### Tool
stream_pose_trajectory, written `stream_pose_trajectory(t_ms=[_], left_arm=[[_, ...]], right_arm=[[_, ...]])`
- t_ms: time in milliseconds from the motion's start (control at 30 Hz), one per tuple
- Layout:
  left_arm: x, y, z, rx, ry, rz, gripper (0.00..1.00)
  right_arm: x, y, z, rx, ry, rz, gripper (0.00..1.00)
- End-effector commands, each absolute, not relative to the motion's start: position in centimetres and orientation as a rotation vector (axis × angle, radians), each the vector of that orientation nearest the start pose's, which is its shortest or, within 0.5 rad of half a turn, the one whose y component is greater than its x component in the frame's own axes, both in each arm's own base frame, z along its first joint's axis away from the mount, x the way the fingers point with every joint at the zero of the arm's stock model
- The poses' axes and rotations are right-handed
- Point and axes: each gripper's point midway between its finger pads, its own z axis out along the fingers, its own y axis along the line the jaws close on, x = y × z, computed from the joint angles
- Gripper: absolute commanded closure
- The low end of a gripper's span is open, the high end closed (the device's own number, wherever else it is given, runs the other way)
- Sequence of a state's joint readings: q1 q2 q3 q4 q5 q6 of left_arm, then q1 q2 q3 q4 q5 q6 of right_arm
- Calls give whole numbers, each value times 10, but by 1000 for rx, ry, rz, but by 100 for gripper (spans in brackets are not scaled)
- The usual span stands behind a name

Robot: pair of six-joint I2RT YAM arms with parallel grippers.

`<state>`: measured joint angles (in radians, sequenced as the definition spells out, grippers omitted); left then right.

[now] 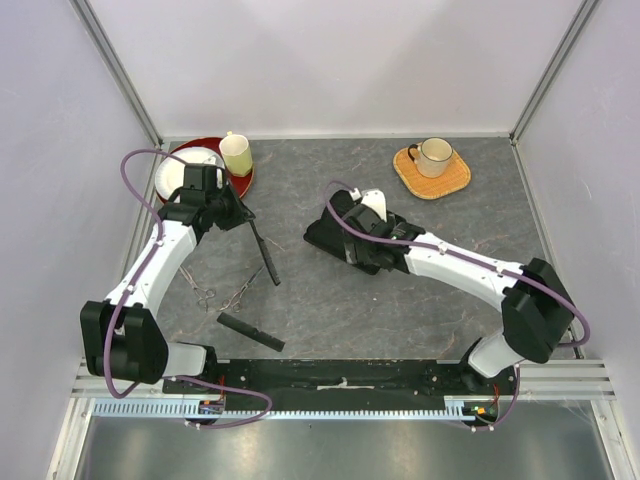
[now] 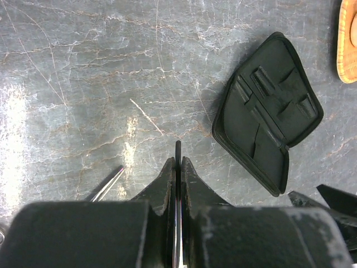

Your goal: Sort the hair-cutting tools

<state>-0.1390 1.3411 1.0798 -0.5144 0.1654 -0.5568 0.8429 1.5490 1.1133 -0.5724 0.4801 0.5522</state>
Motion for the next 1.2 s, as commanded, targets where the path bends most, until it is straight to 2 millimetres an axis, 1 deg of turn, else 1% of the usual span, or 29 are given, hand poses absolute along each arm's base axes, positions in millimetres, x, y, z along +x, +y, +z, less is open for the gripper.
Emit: stream_pose_trajectory(t_ms=[0, 67, 100, 167, 200, 267, 300, 367, 400, 467, 500, 567, 600, 667, 700, 767, 800, 867, 967, 1033, 1067, 1167], left_arm=[[363, -106, 190, -402, 2291, -585, 98], [364, -103, 192, -410, 2283, -568, 98], [364, -101, 193, -415, 2281, -555, 98], [365, -89, 195, -468, 2272, -480, 98], [362, -85, 192, -480, 2289, -454, 98], [361, -79, 192, -490, 2290, -419, 98], [360, -78, 192, -492, 2295, -414, 98], [358, -78, 191, -491, 2295, -416, 98], [357, -77, 191, -494, 2295, -416, 98], [356, -77, 190, -492, 2296, -412, 98], [356, -77, 191, -490, 2293, -414, 98], [356, -76, 190, -490, 2297, -415, 98], [356, -77, 189, -490, 2302, -415, 98], [356, -77, 188, -490, 2304, -419, 98], [356, -77, 187, -489, 2307, -417, 98], [356, -77, 185, -489, 2312, -420, 98], [356, -78, 185, -491, 2314, -424, 98], [356, -80, 184, -485, 2315, -434, 98], [356, -82, 182, -481, 2321, -450, 98], [355, -84, 181, -476, 2325, -462, 98], [356, -84, 181, -474, 2322, -466, 98], [356, -88, 182, -457, 2321, -493, 98]], right_arm=[[324, 275, 144, -133, 2288, 233, 27], [332, 297, 141, -194, 2303, 285, 33], [344, 314, 139, -213, 2307, 301, 44], [352, 335, 132, -241, 2312, 348, 53], [361, 347, 124, -251, 2324, 354, 61], [365, 363, 113, -270, 2352, 391, 64], [370, 374, 102, -269, 2372, 401, 70], [373, 381, 90, -274, 2404, 411, 74], [374, 388, 80, -267, 2424, 421, 77], [375, 391, 71, -264, 2440, 421, 78], [374, 392, 63, -266, 2456, 421, 80], [371, 393, 57, -277, 2476, 427, 82], [368, 392, 51, -287, 2490, 425, 84], [363, 392, 45, -312, 2509, 439, 84], [358, 390, 40, -325, 2526, 436, 84], [349, 392, 36, -371, 2549, 472, 85], [342, 387, 32, -389, 2567, 473, 84], [332, 385, 29, -429, 2586, 491, 84], [314, 366, 26, -449, 2614, 466, 84], [308, 358, 28, -449, 2620, 458, 83], [299, 356, 31, -463, 2631, 486, 82], [295, 353, 36, -465, 2630, 499, 82]])
